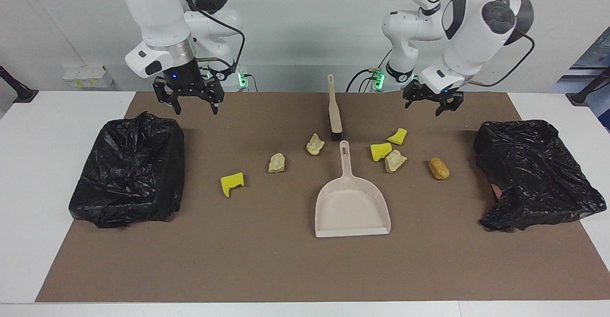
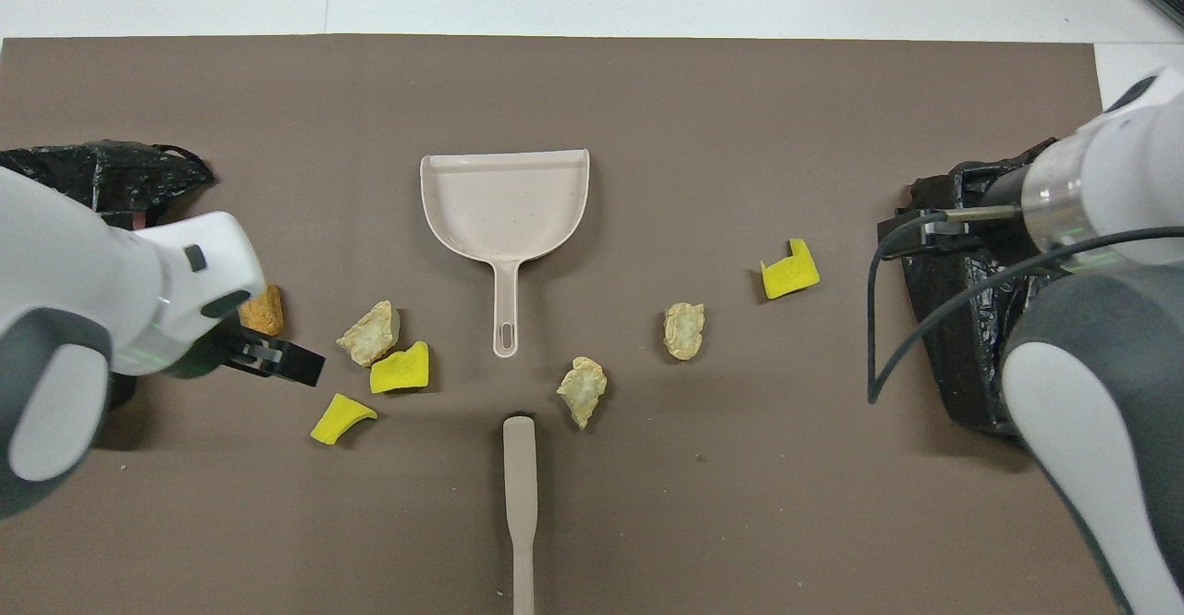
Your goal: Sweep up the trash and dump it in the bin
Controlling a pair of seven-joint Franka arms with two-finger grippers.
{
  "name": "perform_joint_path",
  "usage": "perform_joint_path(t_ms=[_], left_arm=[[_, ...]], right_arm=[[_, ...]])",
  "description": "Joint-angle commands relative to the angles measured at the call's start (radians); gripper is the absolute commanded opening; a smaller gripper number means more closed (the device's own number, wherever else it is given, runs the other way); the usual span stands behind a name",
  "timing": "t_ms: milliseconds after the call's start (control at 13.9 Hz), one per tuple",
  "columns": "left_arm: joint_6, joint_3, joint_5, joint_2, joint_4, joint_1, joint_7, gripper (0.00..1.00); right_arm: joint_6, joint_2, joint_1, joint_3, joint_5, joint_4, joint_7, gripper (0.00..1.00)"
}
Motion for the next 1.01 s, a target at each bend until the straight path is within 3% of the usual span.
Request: perform_joint_path(t_ms=[0,360,576,720,935], left_arm=[[0.088,0.017,-0.009,-0.083,-0.159,-0.12,-0.091,1.0],[0.255,0.015,-0.011,-0.119,-0.36,-0.343,-0.319,1.0],[0.421,0.015,-0.011,-0.151,-0.518,-0.538,-0.582,1.0],[0.447,0.015,-0.011,-0.166,-0.551,-0.624,-0.656,1.0],[0.632,0.015,-0.011,-0.169,-0.647,-0.795,-0.884,1.0]], right_arm=[[0.052,0.061,0.076,0.001,0.008,0.007,0.076,1.0],[0.102,0.279,0.214,0.001,-0.006,0.169,0.205,1.0],[0.095,0.398,0.286,0.001,-0.004,0.284,0.227,1.0],[0.093,0.489,0.327,0.002,-0.004,0.382,0.279,1.0],[0.11,0.624,0.412,-0.001,-0.004,0.491,0.4,1.0]])
